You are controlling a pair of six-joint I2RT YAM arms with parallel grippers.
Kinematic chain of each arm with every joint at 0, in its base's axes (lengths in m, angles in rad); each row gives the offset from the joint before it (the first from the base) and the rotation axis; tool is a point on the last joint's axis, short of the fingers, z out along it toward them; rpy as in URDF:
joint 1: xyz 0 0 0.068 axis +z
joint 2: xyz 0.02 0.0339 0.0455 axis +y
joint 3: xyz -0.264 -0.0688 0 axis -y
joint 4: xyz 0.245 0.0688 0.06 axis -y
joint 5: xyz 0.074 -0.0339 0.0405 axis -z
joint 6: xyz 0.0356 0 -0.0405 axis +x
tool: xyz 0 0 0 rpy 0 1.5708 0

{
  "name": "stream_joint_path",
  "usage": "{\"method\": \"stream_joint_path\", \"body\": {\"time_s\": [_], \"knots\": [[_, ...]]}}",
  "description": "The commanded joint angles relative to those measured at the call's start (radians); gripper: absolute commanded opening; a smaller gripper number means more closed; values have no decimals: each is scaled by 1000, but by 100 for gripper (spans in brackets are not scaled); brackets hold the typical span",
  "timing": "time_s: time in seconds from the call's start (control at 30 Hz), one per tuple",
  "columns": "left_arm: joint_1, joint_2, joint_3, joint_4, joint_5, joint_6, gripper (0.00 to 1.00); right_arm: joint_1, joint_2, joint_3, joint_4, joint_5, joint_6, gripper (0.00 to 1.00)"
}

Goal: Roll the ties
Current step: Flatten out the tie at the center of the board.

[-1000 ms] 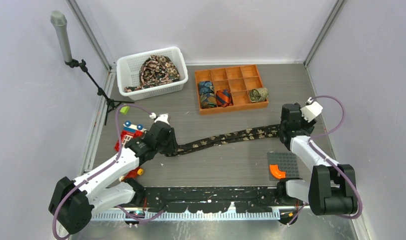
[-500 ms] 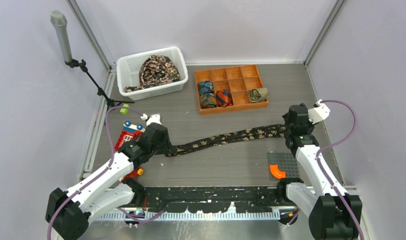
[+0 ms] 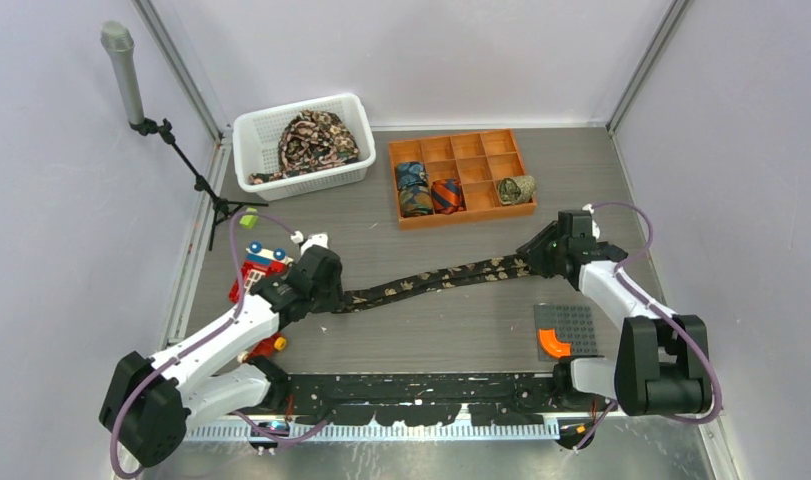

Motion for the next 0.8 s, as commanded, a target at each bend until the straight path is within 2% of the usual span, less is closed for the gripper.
{"method": "stream_joint_path", "body": {"time_s": [0.0, 0.43, 0.77], "knots": [[5, 35, -8, 49, 4, 8, 38, 2, 39, 11, 41, -32, 42, 44], [25, 126, -86, 124, -15, -41, 38, -92, 193, -12, 102, 59, 61, 43], [54, 230, -15, 166, 0, -14, 34, -103, 268, 48, 138, 63, 21, 41]]}}
